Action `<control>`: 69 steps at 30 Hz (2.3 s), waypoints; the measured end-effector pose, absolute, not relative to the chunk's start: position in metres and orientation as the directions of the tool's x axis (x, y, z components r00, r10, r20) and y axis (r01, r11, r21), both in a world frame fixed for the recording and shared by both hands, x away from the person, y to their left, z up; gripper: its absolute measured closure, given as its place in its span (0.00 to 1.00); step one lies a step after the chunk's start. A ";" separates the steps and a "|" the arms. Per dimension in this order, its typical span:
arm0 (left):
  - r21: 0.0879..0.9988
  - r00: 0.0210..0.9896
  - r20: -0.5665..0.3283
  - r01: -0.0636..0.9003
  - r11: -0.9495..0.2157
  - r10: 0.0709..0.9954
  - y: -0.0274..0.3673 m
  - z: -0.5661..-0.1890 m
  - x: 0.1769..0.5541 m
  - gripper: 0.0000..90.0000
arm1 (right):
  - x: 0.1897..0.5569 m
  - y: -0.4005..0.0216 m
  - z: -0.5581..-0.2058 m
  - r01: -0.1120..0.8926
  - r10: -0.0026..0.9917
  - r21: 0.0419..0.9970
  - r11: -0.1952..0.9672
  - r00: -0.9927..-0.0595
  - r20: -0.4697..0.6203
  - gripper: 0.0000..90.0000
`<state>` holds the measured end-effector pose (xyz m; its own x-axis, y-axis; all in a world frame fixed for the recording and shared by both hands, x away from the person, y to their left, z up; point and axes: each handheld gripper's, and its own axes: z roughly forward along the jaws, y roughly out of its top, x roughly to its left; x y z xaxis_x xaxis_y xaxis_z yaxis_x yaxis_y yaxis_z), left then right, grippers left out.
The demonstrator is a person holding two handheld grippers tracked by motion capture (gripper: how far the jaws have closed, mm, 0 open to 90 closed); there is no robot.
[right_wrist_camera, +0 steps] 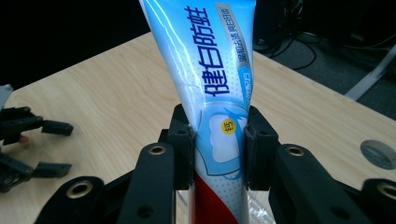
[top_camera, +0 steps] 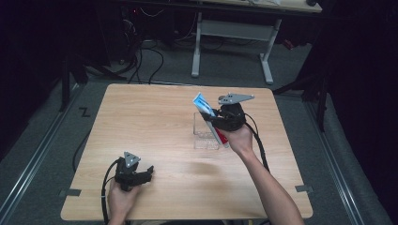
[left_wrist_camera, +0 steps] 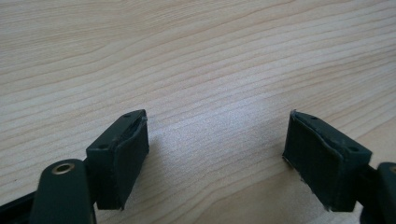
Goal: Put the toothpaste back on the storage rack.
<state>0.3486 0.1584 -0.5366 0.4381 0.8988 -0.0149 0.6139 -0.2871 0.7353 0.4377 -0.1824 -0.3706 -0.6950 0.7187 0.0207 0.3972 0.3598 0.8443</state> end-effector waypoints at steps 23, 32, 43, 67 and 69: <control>0.738 0.442 -0.016 0.611 -0.287 0.897 0.159 -0.537 0.348 0.25 | 0.469 -0.177 -0.363 0.401 0.758 0.872 0.279 -0.649 0.056 0.77; 0.738 0.443 -0.016 0.610 -0.289 0.896 0.159 -0.537 0.348 0.25 | 0.476 -0.176 -0.362 0.397 0.774 0.884 0.245 -0.629 0.067 0.76; 0.738 0.444 -0.017 0.611 -0.288 0.896 0.159 -0.537 0.348 0.25 | 0.485 -0.170 -0.375 0.429 0.785 0.863 0.268 -0.616 0.062 0.76; 0.738 0.445 -0.017 0.610 -0.289 0.895 0.159 -0.537 0.347 0.25 | 0.492 -0.172 -0.399 0.482 0.792 0.802 0.353 -0.610 0.017 0.75; 0.738 0.445 -0.017 0.610 -0.289 0.895 0.159 -0.537 0.347 0.25 | 0.491 -0.173 -0.400 0.484 0.794 0.800 0.355 -0.608 0.016 0.75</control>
